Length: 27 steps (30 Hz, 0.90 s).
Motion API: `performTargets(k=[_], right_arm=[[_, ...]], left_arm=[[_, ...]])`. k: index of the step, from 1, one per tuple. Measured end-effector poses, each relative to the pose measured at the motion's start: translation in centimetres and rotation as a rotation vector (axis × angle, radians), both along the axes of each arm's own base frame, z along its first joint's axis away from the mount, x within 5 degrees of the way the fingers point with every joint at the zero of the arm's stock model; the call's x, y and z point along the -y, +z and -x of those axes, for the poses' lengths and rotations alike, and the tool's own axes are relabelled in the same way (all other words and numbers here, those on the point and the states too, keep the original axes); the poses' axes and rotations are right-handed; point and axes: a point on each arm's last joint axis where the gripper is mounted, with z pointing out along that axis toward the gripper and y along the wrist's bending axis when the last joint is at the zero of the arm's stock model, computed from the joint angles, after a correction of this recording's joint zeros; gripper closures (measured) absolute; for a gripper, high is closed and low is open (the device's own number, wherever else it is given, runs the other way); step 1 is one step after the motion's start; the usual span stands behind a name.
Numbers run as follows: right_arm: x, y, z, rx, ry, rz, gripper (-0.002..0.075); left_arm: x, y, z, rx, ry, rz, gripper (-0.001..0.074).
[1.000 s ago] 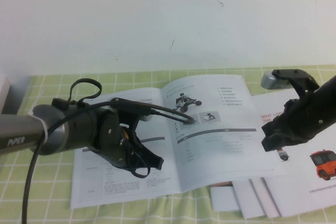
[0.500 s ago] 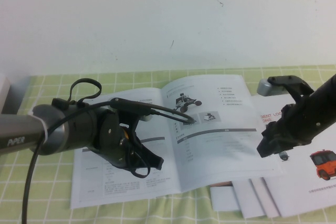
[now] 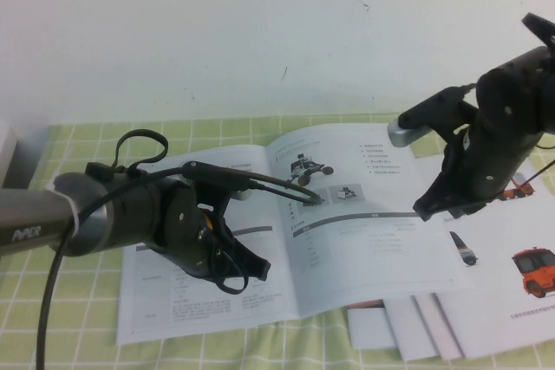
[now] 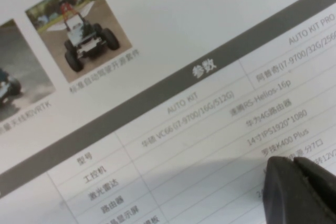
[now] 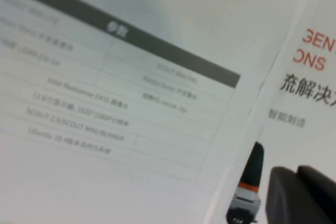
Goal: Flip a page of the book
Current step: Open the closed book
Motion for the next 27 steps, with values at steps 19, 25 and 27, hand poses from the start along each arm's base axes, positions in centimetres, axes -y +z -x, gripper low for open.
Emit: performTargets(k=[19, 25, 27], right_arm=[[2.5, -2.7, -1.6, -0.162, -0.165, -0.389, 0.0328], [2.5, -4.3, -1.8, -0.196, -0.173, -0.381, 0.0328], [2.5, -4.7, -1.9, -0.203, -0.173, -0.378, 0.0328]], left_arm=[[0.0, 0.0, 0.0, 0.007, -0.015, -0.005, 0.0737], [0.0, 0.0, 0.0, 0.008, -0.015, -0.004, 0.0737], [0.0, 0.0, 0.0, 0.008, -0.015, -0.004, 0.0737]])
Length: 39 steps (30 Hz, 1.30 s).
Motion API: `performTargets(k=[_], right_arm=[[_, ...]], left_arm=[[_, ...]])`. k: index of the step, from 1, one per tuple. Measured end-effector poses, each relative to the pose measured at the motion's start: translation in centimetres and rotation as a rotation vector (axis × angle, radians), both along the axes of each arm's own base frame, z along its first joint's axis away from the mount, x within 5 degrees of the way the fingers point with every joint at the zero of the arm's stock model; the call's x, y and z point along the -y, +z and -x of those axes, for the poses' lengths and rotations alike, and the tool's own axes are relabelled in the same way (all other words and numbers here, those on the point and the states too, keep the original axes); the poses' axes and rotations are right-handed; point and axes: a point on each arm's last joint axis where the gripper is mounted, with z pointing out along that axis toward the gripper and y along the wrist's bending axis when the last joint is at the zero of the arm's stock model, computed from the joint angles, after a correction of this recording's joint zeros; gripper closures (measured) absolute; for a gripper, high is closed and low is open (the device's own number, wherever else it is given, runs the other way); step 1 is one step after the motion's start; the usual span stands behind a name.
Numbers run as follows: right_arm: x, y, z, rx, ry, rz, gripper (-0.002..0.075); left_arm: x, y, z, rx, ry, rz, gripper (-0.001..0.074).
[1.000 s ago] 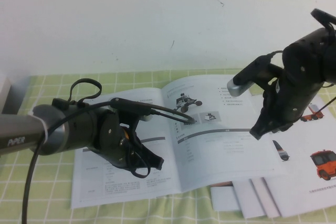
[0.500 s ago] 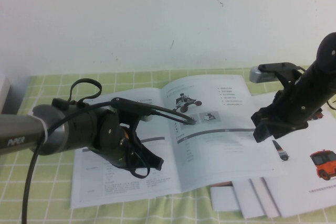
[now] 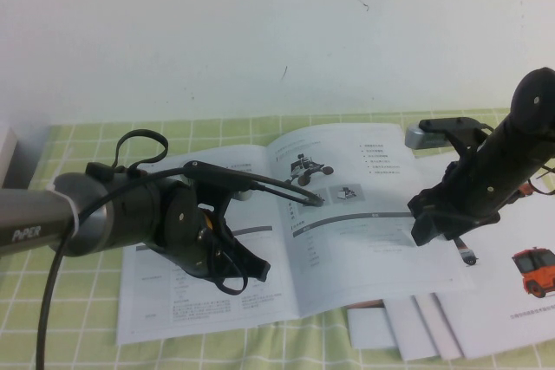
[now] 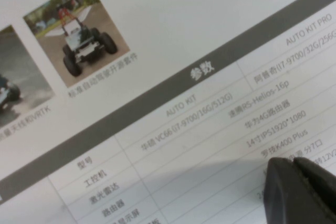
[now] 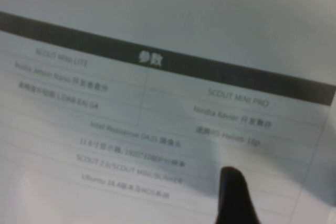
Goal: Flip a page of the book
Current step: Open the closed book
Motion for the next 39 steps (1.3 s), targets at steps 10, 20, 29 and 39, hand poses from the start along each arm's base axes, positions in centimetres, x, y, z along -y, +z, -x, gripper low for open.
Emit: performTargets(k=[10, 20, 29, 39], right_arm=[[0.0, -0.4, -0.1, 0.001, -0.005, 0.000, 0.0328], [-0.2, -0.7, -0.3, -0.017, -0.033, -0.034, 0.0328], [-0.9, -0.9, -0.5, -0.032, -0.069, -0.135, 0.0338], [-1.9, -0.3, -0.7, -0.015, -0.082, -0.262, 0.0358]], left_arm=[[0.0, 0.0, 0.0, 0.000, 0.000, 0.000, 0.0737], [0.0, 0.0, 0.0, 0.001, -0.004, -0.002, 0.0738], [0.0, 0.0, 0.0, 0.001, -0.004, -0.002, 0.0738], [0.0, 0.0, 0.0, 0.001, -0.004, -0.002, 0.0738]])
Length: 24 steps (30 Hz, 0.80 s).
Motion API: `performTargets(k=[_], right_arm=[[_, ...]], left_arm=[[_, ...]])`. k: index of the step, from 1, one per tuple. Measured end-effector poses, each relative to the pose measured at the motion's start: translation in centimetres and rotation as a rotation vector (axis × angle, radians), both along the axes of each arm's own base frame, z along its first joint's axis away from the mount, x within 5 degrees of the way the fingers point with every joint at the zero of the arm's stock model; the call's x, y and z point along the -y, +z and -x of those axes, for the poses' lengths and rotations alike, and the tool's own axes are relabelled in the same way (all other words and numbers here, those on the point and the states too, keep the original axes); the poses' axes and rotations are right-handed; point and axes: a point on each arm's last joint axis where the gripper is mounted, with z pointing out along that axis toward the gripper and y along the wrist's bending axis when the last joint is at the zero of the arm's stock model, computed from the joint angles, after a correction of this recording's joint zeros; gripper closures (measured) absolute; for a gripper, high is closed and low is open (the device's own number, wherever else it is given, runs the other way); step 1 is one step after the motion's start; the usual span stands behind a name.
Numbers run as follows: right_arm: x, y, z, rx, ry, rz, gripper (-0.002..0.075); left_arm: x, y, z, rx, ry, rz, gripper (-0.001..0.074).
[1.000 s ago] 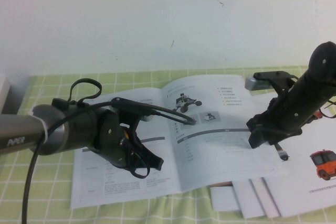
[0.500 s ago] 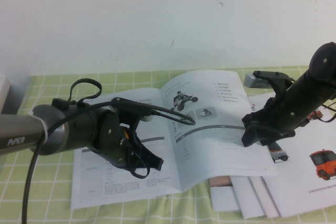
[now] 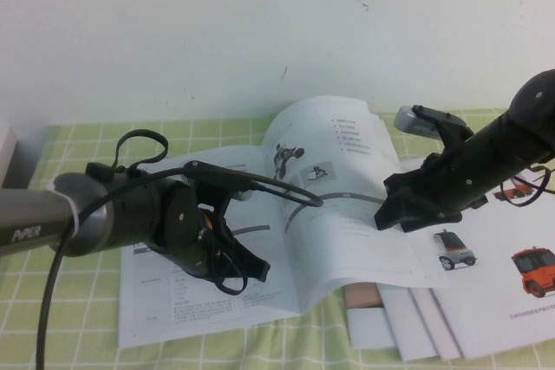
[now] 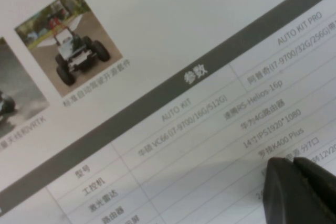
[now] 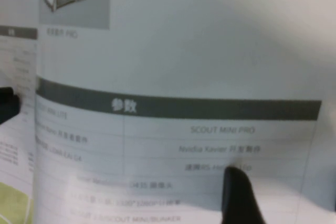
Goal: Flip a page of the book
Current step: Open the closed book
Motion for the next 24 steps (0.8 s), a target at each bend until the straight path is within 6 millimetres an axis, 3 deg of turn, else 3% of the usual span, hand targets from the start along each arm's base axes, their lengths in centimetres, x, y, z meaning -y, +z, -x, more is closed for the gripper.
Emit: performTargets(k=[18, 24], right_arm=[[-1.4, 1.0, -0.3, 0.044, 0.013, -0.194, 0.0372], [-1.6, 1.2, -0.3, 0.053, 0.024, -0.230, 0.0372]], left_arm=[[0.0, 0.0, 0.0, 0.001, 0.001, 0.000, 0.0738], [-0.2, 0.9, 0.1, 0.036, -0.022, -0.010, 0.0738]])
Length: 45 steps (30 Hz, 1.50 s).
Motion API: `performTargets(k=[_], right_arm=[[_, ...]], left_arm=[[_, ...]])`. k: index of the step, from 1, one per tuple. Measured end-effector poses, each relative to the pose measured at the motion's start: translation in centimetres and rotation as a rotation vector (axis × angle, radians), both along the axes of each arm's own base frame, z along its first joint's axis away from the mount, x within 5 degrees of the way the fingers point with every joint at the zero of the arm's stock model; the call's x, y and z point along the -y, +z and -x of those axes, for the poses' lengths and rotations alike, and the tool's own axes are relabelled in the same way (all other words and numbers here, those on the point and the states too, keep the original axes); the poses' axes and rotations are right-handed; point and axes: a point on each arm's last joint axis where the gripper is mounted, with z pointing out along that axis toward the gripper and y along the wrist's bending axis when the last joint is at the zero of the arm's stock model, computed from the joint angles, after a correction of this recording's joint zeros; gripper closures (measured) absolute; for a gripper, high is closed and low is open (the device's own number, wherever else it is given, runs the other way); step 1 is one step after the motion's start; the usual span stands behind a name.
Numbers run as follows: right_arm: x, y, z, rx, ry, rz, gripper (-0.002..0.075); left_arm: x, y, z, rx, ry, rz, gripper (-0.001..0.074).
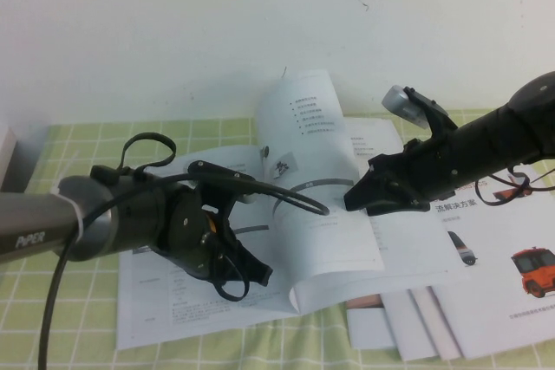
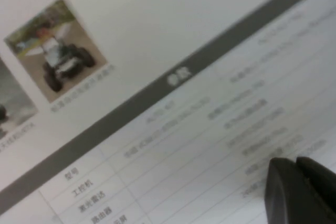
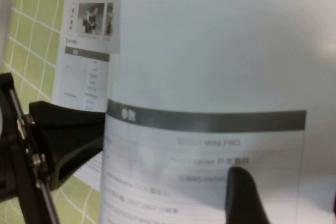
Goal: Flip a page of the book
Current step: Open the closed book
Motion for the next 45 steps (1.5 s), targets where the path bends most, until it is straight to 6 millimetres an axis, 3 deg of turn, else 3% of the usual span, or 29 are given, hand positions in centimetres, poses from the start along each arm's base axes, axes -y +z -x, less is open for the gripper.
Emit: performTargets(k=[9, 18, 25, 30, 36, 45], right_arm=[[-0.2, 0.1, 0.0, 0.008, 0.008, -0.009, 0.0389], [-1.8, 0.6, 0.2, 0.047, 0.037, -0.078, 0.0420], [-3.7, 1.0, 0.7, 0.086, 0.073, -0.127, 0.0424], [-5.3, 1.2, 1.3, 0.106, 0.116, -0.146, 0.0435], [-5.8, 1.3, 1.4, 0.117, 0.119, -0.166, 0.0460], [-5.9, 1.5, 1.3, 0.125, 0.106, -0.190, 0.0465]], left_arm=[[-0.6, 4.7, 0.5, 0.157, -0.028, 0.011, 0.0738], [-2.6, 11.9, 2.5, 0.359, 0.012, 0.024, 0.0738], [-0.8, 14.8, 5.8, 0.432, -0.116, 0.070, 0.0738], [1.5, 14.8, 7.8, 0.400, -0.221, 0.094, 0.0738], [4.0, 13.9, 9.7, 0.344, -0.348, 0.102, 0.0738], [7.3, 8.8, 9.0, 0.248, -0.445, 0.045, 0.0738]])
